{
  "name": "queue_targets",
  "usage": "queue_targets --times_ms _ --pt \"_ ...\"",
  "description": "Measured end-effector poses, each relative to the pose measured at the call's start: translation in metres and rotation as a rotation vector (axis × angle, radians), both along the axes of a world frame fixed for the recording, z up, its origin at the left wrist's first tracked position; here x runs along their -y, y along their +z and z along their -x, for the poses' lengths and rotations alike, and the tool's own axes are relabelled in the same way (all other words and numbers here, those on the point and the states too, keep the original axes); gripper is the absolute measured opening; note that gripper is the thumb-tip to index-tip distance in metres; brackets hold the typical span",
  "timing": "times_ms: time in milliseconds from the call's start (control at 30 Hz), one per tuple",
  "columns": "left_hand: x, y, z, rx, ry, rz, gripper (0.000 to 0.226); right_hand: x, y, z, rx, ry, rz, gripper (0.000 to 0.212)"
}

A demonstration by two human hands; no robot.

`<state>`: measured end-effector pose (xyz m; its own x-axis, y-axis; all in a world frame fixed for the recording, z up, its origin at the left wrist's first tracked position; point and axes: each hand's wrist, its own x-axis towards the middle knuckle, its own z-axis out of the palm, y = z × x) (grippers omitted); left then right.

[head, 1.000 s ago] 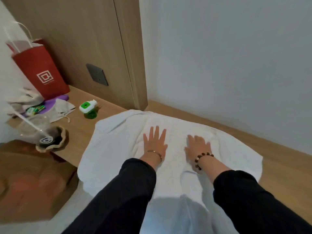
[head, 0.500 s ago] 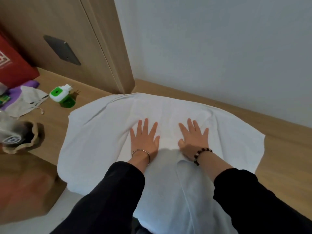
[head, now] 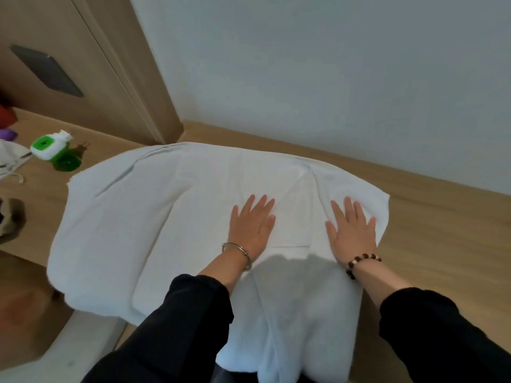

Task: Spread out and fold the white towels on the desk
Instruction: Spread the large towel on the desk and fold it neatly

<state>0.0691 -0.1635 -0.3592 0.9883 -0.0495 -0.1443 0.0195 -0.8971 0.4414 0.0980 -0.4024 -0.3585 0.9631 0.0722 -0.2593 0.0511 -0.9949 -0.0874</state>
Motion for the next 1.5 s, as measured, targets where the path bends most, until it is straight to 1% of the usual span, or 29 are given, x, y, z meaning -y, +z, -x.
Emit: queue_targets --times_ms 133,233,300,333,400,433,467,500,533,600,667,700,767,800,833,900,933,967,1000,1033,1067,1133,1167,1200,1233,1333,1400,1467,1500 --pt "-0.002 -0.002 0.005 0.046 0.018 0.072 0.061 0.024 -0.006 -0.022 0.049 0.082 -0.010 0.055" --pt "-0.001 -0.004 0.003 0.020 0.014 0.008 0.063 0.039 -0.005 -0.042 0.028 0.121 -0.024 0.054" --pt "-0.001 -0.006 0.000 0.001 -0.011 -0.090 0.060 0.039 0.002 -0.052 -0.001 0.119 -0.124 0.051" --pt "-0.001 -0.007 -0.001 -0.008 -0.032 -0.146 0.059 0.039 0.007 -0.051 0.018 0.079 -0.243 0.049" --pt "0.002 -0.004 -0.001 -0.041 -0.060 -0.241 0.061 0.041 0.014 -0.041 0.176 -0.115 -0.486 0.039" --pt "0.004 -0.002 -0.001 -0.068 -0.055 -0.282 0.062 0.046 0.018 -0.034 0.270 -0.250 -0.522 0.034" --pt "0.007 0.003 0.000 -0.091 -0.024 -0.328 0.062 0.051 0.021 -0.024 0.305 -0.384 -0.501 0.029" --pt "0.013 0.008 0.002 -0.092 0.029 -0.385 0.063 0.058 0.023 -0.014 0.261 -0.480 -0.441 0.026" --pt "0.023 0.015 0.004 -0.057 0.087 -0.435 0.063 0.063 0.024 -0.005 0.156 -0.524 -0.365 0.023" --pt "0.049 0.032 0.012 0.135 0.122 -0.427 0.062 0.067 0.026 0.008 -0.022 -0.492 -0.296 0.023" --pt "0.074 0.036 0.029 0.335 -0.025 -0.318 0.060 0.064 0.029 0.015 -0.092 -0.446 -0.350 0.026" --pt "0.083 0.033 0.039 0.344 -0.105 -0.306 0.059 0.062 0.031 0.016 -0.134 -0.423 -0.386 0.027" --pt "0.088 0.024 0.055 0.160 -0.176 -0.355 0.060 0.056 0.037 0.019 -0.251 -0.406 -0.476 0.031" --pt "0.087 0.017 0.061 0.065 -0.183 -0.396 0.061 0.053 0.038 0.021 -0.308 -0.428 -0.557 0.033" --pt "0.084 0.012 0.063 0.023 -0.188 -0.417 0.061 0.050 0.038 0.023 -0.335 -0.462 -0.649 0.033" --pt "0.081 0.008 0.061 0.012 -0.207 -0.424 0.060 0.048 0.038 0.026 -0.390 -0.618 -0.922 0.026" --pt "0.081 0.007 0.059 0.016 -0.217 -0.423 0.060 0.051 0.041 0.026 -0.444 -0.752 -1.086 0.017" --pt "0.081 0.007 0.057 0.017 -0.222 -0.423 0.060 0.058 0.040 0.026 -0.482 -0.845 -1.156 0.011" --pt "0.080 0.007 0.057 0.014 -0.223 -0.424 0.060 0.069 0.038 0.024 -0.487 -0.884 -1.145 0.015" --pt "0.079 0.007 0.057 0.011 -0.223 -0.422 0.059 0.081 0.036 0.022 -0.495 -0.840 -1.006 0.018" --pt "0.079 0.007 0.057 0.008 -0.220 -0.422 0.059 0.090 0.039 0.024 -0.430 -0.801 -0.843 0.019" --pt "0.078 0.006 0.058 0.012 -0.213 -0.427 0.058 0.100 0.038 0.027 -0.239 -0.784 -0.726 0.020" --pt "0.078 0.006 0.057 0.017 -0.209 -0.426 0.058 0.100 0.036 0.031 -0.177 -0.769 -0.755 0.022" --pt "0.079 0.006 0.057 0.017 -0.205 -0.428 0.058 0.096 0.038 0.036 -0.154 -0.800 -0.838 0.026" --pt "0.079 0.007 0.057 0.012 -0.201 -0.434 0.059 0.091 0.037 0.041 -0.190 -0.836 -0.897 0.029" --pt "0.079 0.006 0.056 -0.001 -0.197 -0.452 0.060 0.077 0.036 0.063 -0.471 -1.005 -1.242 0.023" --pt "0.078 0.006 0.055 -0.006 -0.192 -0.448 0.060 0.070 0.035 0.081 -0.646 -1.066 -1.421 0.026" --pt "0.078 0.005 0.053 -0.013 -0.189 -0.452 0.060 0.070 0.032 0.094 -0.732 -1.081 -1.493 0.029" --pt "0.078 0.005 0.052 -0.016 -0.191 -0.453 0.060 0.072 0.029 0.096 -0.717 -1.049 -1.445 0.031"
